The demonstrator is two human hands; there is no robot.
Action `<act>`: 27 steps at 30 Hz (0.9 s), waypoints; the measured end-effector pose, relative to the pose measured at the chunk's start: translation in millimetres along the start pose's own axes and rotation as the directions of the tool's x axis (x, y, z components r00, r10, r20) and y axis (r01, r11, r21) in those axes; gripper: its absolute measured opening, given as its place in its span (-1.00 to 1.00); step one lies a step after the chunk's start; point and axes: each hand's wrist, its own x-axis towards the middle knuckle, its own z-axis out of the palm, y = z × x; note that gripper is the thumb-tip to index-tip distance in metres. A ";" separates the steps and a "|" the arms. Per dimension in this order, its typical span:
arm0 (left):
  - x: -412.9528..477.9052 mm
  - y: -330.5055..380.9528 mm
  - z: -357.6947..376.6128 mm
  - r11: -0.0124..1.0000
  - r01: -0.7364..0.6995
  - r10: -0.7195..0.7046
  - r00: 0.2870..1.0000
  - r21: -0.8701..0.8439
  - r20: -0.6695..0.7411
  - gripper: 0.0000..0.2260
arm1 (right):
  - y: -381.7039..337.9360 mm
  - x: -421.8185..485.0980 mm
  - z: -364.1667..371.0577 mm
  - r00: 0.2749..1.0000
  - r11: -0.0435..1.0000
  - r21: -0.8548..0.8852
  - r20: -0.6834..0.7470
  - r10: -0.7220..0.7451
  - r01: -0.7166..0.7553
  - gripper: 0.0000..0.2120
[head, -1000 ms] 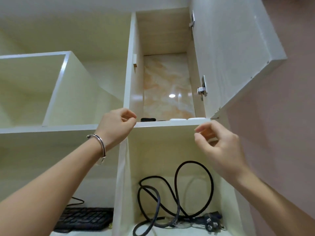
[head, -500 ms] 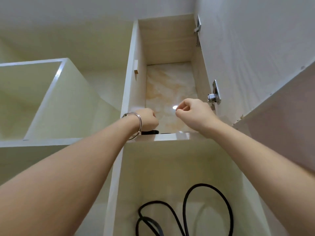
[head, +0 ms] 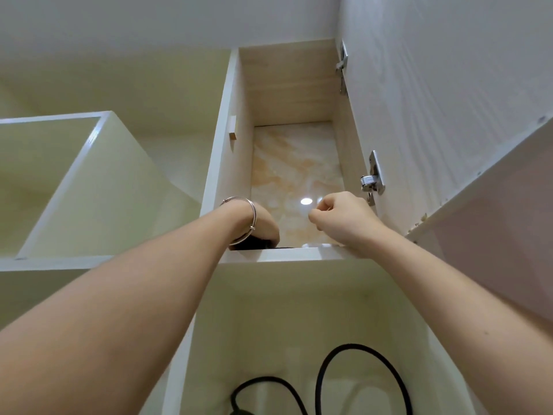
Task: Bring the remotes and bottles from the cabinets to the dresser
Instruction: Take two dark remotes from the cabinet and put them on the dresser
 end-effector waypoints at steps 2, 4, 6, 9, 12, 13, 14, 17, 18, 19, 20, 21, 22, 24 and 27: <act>-5.3 -1.3 -4.2 0.991 -0.062 0.046 0.990 -0.117 -0.131 -0.80 | -1.1 1.2 -0.5 0.999 1.000 0.013 0.039 0.023 -0.024 -0.79; -12.4 -5.3 -6.5 0.980 -0.161 0.114 0.939 -0.120 -0.325 -0.79 | -2.8 4.4 -0.1 0.994 0.998 0.023 0.094 0.054 -0.057 -0.76; -20.7 -10.5 -5.4 0.970 -0.240 0.179 0.830 -0.047 -0.529 -0.81 | -7.5 9.0 1.6 0.987 0.998 -0.013 0.144 0.071 -0.069 -0.73; -35.3 -24.9 -0.6 0.934 -0.358 0.250 0.638 0.007 -0.728 -0.58 | -16.6 19.9 6.9 0.974 0.988 -0.155 0.218 0.063 -0.030 -0.69; -47.4 -43.1 2.9 0.890 -0.455 0.209 0.472 -0.034 -0.856 -0.61 | -29.5 26.8 18.6 0.949 0.955 -0.296 0.302 0.085 0.009 -0.79; -50.1 -48.4 5.9 0.877 -0.478 0.189 0.443 -0.053 -0.876 -0.65 | -34.8 26.5 23.4 0.935 0.936 -0.352 0.337 0.112 0.014 -0.82; -52.7 -52.8 10.2 0.869 -0.489 0.170 0.427 -0.069 -0.888 -0.65 | -40.0 26.6 29.6 0.914 0.911 -0.411 0.380 0.144 0.027 -0.81; -54.7 -61.3 21.3 0.852 -0.510 0.126 0.419 -0.118 -0.899 -0.56 | -52.7 28.7 46.2 0.797 0.799 -0.589 0.537 0.276 0.121 -0.68; -54.3 -63.2 24.1 0.849 -0.512 0.117 0.417 -0.127 -0.901 -0.52 | -55.1 28.7 49.6 0.758 0.774 -0.618 0.568 0.320 0.137 -0.69; -53.5 -64.7 26.6 0.848 -0.514 0.114 0.415 -0.129 -0.902 -0.50 | -56.4 29.2 52.0 0.722 0.768 -0.626 0.593 0.357 0.133 -0.69; -52.7 -66.3 28.4 0.848 -0.513 0.113 0.420 -0.133 -0.900 -0.48 | -57.3 30.4 54.6 0.696 0.775 -0.620 0.611 0.378 0.124 -0.70; -51.7 -67.9 29.6 0.849 -0.510 0.112 0.429 -0.138 -0.896 -0.47 | -59.1 30.9 56.4 0.685 0.775 -0.620 0.618 0.386 0.123 -0.71; -50.9 -69.7 30.1 0.854 -0.500 0.111 0.444 -0.143 -0.889 -0.45 | -60.7 31.5 57.3 0.684 0.769 -0.625 0.620 0.385 0.134 -0.72; -49.7 -73.3 30.0 0.867 -0.474 0.106 0.476 -0.153 -0.873 -0.42 | -62.9 35.6 59.0 0.701 0.735 -0.654 0.609 0.372 0.178 -0.73; -48.5 -76.1 29.0 0.880 -0.446 0.096 0.504 -0.164 -0.858 -0.42 | -67.2 36.4 55.5 0.718 0.688 -0.685 0.602 0.351 0.238 -0.74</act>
